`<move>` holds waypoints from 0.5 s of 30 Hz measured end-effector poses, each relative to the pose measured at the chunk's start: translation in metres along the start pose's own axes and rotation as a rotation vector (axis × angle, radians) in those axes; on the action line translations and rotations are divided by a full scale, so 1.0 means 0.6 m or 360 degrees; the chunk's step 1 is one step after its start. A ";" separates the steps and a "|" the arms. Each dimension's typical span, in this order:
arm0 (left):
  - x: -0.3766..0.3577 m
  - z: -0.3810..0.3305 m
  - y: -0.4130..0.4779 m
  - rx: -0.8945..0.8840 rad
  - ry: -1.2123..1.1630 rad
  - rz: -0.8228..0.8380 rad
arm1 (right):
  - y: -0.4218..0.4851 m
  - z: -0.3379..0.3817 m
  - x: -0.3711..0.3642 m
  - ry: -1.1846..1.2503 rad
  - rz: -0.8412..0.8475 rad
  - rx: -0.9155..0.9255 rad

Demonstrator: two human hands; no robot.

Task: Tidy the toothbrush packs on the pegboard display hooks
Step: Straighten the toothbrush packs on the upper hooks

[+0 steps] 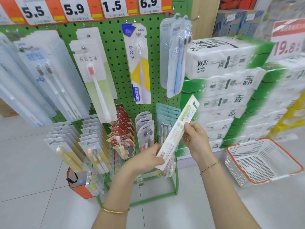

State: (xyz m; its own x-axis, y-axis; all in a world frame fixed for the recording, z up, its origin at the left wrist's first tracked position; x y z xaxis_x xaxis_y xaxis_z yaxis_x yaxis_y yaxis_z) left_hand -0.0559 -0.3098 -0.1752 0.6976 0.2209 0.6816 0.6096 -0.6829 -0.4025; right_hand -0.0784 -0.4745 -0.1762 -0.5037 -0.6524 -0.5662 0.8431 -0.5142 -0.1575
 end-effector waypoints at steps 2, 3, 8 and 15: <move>0.005 -0.001 -0.003 -0.0013 0.0049 -0.0100 | -0.004 0.006 -0.010 -0.0119 0.0100 0.0055; 0.009 -0.001 -0.002 -0.0009 0.0018 -0.0160 | -0.006 0.009 -0.017 -0.0167 0.0151 0.0081; 0.039 -0.015 -0.004 -0.0053 -0.0238 -0.0478 | -0.020 0.009 -0.047 -0.0313 0.0409 0.0129; 0.116 -0.035 -0.028 -0.0136 -0.0713 -0.1173 | -0.046 0.004 -0.079 -0.0434 0.0770 0.0076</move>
State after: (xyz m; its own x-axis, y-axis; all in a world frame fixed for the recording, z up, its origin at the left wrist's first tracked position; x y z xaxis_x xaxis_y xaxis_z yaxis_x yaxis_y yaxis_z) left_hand -0.0256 -0.2976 -0.1084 0.2291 0.8691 0.4384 0.9468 -0.3036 0.1070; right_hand -0.0782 -0.4308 -0.1433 -0.0968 -0.9375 -0.3342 0.9841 -0.1404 0.1089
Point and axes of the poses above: each hand's wrist, its own y-axis towards the middle knuckle, its own x-axis out of the back of the hand, z = x × y, the point moved 5 cm from there along y, towards the middle knuckle, and after that the axes turned 15 degrees about y, right-handed, at the moved point
